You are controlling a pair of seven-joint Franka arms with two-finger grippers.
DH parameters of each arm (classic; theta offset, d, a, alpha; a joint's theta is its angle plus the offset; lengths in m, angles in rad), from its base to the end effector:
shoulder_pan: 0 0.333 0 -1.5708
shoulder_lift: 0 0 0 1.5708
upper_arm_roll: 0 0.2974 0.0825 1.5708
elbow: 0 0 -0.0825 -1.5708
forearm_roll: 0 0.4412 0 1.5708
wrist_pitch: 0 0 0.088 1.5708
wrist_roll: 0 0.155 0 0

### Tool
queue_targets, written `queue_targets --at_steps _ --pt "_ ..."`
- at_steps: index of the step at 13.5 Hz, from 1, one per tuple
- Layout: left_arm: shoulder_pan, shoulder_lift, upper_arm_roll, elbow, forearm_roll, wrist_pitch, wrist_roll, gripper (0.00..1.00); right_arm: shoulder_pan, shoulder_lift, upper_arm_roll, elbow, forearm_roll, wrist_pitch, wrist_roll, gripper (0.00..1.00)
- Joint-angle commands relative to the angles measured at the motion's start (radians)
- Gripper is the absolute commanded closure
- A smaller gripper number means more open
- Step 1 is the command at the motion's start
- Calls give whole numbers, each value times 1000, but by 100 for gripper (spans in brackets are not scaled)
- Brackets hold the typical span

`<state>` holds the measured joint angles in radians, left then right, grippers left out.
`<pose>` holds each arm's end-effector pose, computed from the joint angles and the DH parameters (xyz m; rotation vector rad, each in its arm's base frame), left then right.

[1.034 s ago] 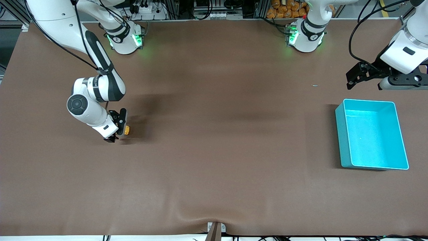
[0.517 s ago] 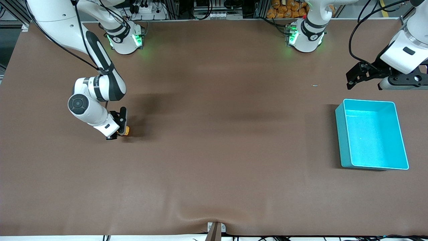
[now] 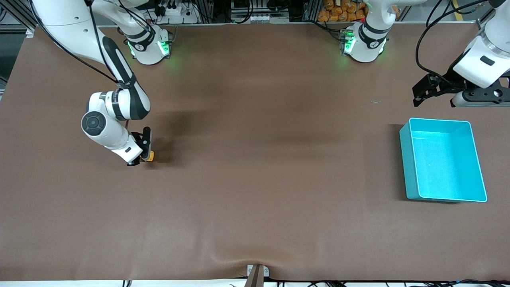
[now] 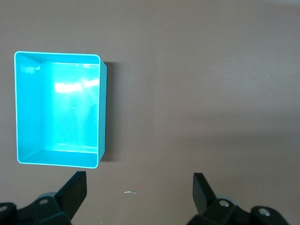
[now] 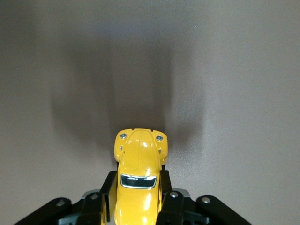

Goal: Wind and store yellow beetle car
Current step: 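Close the right gripper on the yellow car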

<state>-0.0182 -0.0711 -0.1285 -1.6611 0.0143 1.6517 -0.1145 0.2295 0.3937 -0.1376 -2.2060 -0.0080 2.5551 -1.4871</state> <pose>0.5950 -0.0877 0.5599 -3.1243 0.0514 -0.0995 0.5687 0.0451 0.0841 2.1809 2.2345 -0.1065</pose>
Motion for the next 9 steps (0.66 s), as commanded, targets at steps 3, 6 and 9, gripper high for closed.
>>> queue_targets --at_steps 3,6,9 --pt "3 7 -2 21 -19 -16 -5 0 -25 53 1 3 -15 27 -30 69" --pt "1 7 -2 21 -19 -16 -5 0 -42 57 1 12 -13 27 -55 69" --pt "1 7 -2 21 -19 -16 -5 0 -50 65 1 12 -13 27 -56 69"
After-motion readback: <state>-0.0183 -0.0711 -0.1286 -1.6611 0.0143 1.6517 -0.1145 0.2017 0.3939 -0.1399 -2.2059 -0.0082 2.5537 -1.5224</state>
